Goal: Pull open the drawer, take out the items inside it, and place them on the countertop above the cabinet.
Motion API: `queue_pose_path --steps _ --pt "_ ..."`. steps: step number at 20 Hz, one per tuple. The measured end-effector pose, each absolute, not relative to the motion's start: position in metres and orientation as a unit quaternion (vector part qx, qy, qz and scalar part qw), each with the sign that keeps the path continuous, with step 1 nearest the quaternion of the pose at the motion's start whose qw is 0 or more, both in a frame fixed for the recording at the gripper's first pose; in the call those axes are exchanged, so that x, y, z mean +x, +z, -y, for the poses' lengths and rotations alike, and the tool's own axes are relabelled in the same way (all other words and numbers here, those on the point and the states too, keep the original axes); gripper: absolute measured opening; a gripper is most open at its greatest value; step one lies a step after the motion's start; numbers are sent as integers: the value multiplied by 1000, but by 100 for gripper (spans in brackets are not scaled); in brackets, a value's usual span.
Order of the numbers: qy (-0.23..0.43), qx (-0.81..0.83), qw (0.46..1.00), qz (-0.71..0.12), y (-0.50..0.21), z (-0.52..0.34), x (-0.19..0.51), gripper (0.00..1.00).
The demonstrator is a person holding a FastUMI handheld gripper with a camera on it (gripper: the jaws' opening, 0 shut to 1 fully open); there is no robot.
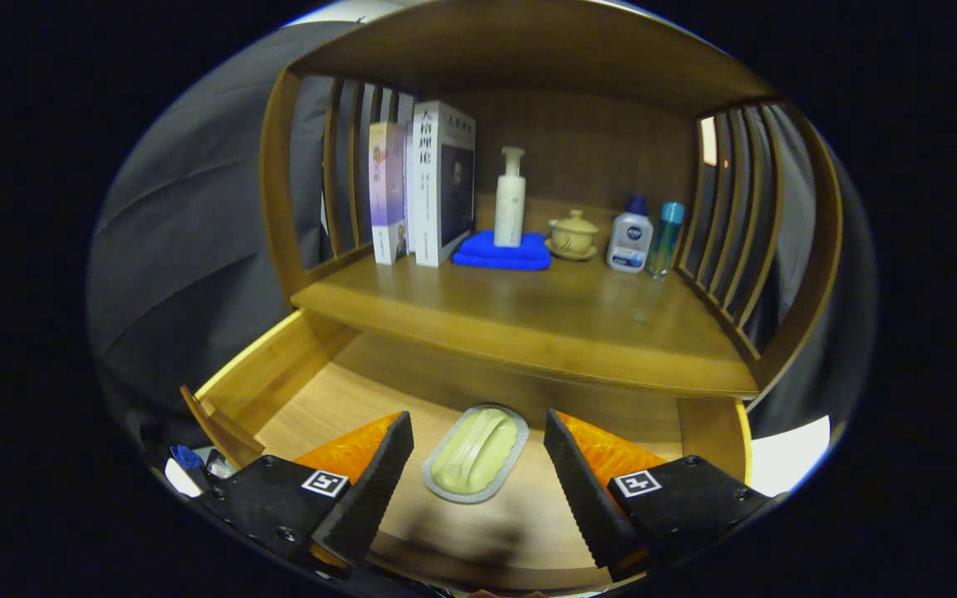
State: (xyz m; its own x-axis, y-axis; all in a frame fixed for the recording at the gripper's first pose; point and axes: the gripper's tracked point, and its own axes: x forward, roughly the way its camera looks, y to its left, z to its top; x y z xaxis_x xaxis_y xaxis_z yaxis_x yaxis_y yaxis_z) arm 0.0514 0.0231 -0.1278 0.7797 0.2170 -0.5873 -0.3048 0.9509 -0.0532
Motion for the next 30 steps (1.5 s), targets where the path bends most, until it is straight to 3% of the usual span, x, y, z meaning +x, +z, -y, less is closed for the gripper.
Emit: queue_pose_path --steps 12,15,20,22,23,30 --pt "119 -25 873 -472 -195 -33 63 96" --pt "114 -27 860 -497 -207 -31 61 80" --pt "119 8 857 -500 -208 -36 60 25" --pt "128 33 869 -477 -204 -40 62 23" --pt "140 41 869 -473 -205 -43 61 17" --pt "193 47 890 -410 -153 -43 34 17"
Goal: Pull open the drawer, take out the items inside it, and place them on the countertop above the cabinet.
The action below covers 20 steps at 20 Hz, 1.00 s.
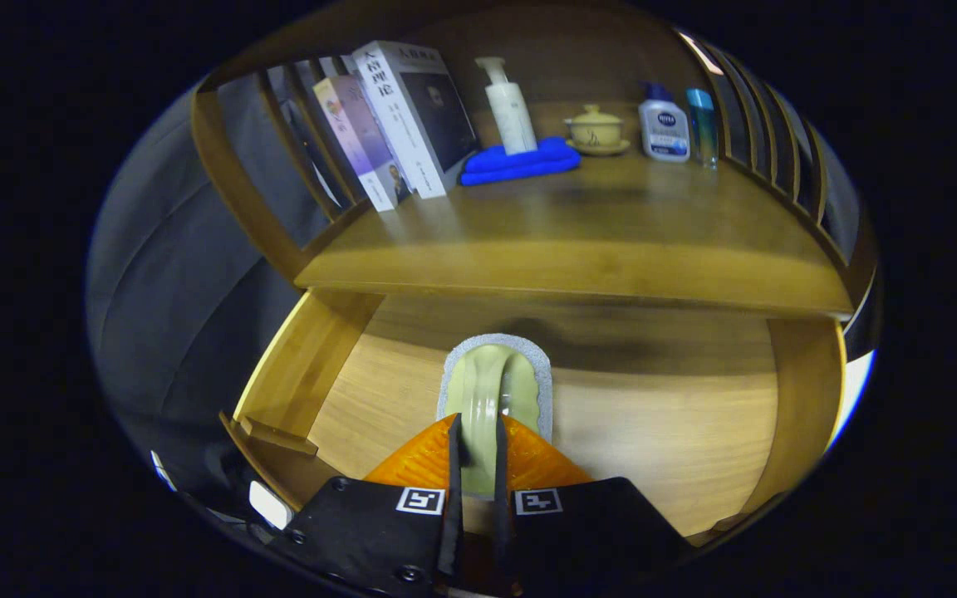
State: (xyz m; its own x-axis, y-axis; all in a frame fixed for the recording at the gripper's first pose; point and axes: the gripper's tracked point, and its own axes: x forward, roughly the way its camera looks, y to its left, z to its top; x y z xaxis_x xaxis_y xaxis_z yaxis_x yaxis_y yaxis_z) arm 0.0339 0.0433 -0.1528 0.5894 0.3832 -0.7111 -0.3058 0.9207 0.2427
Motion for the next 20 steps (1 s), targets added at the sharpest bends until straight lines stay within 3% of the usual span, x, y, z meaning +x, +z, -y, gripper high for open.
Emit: queue_pose_path --steps 10,20 --pt "223 35 916 -332 -74 -21 11 17" --pt "159 64 935 -309 -37 7 109 17"
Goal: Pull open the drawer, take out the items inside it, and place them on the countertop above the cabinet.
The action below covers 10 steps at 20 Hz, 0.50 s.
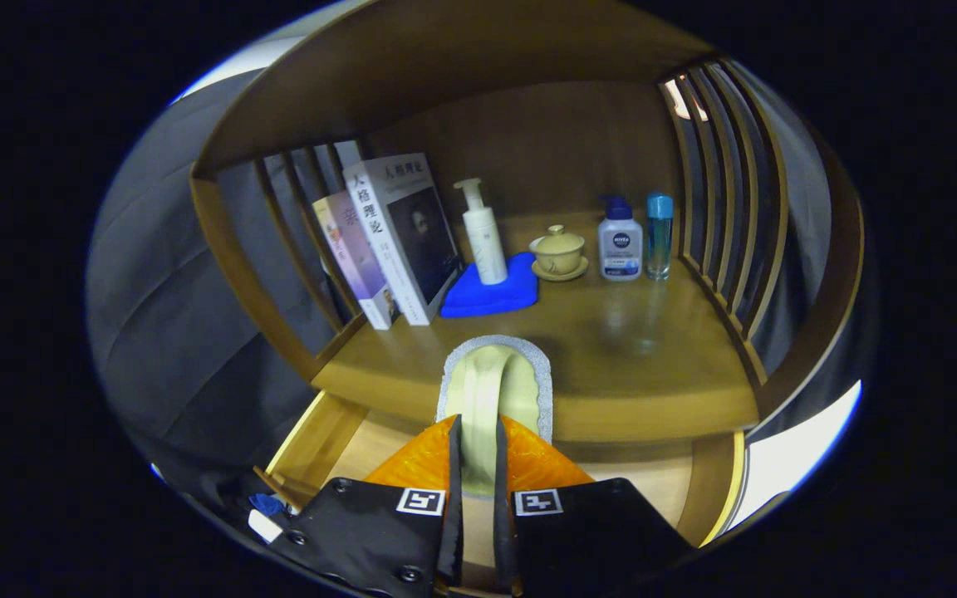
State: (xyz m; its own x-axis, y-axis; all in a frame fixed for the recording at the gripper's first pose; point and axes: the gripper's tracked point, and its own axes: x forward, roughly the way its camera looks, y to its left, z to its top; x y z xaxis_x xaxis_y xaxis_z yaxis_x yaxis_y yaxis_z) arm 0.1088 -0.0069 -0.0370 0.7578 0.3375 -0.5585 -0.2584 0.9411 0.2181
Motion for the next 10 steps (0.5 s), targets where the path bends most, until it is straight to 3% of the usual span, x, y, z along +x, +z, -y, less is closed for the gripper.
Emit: queue_pose_path --steps 10 --pt "127 88 913 -377 -63 1 195 17"
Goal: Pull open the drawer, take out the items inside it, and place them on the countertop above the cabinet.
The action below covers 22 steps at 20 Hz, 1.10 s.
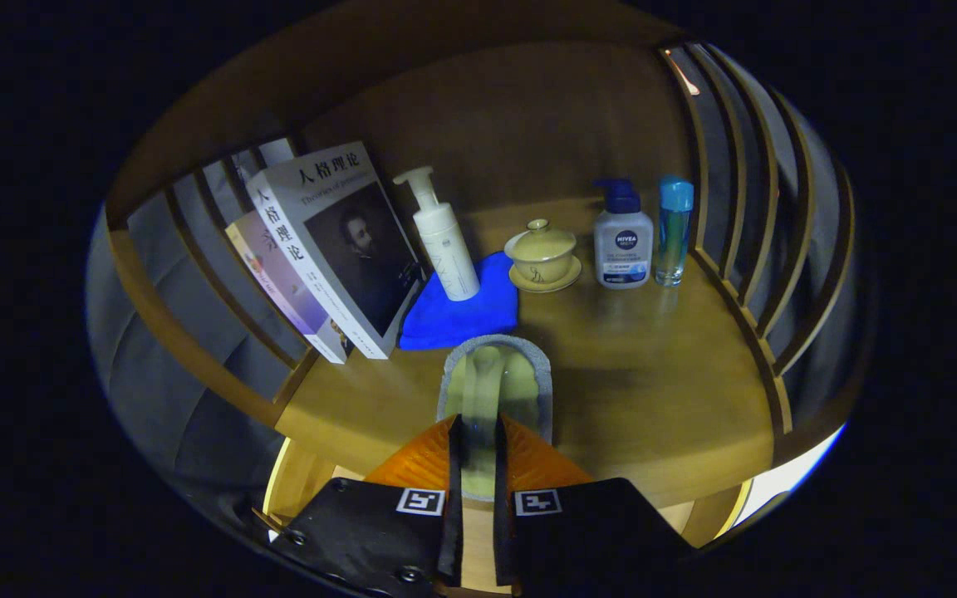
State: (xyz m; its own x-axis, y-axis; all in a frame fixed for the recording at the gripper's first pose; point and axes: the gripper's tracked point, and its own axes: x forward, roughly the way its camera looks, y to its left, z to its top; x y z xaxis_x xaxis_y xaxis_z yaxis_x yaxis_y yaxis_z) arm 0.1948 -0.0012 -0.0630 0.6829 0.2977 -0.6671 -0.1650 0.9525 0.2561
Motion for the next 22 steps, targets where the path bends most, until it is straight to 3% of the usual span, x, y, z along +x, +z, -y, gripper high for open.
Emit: queue_pose_path --steps 7,12,17,22 --pt "100 120 904 -398 -76 1 219 17" --pt "94 113 908 -391 -78 2 221 24" --pt "104 108 922 -358 -54 2 216 93" --pt "99 40 971 -215 5 7 189 98"
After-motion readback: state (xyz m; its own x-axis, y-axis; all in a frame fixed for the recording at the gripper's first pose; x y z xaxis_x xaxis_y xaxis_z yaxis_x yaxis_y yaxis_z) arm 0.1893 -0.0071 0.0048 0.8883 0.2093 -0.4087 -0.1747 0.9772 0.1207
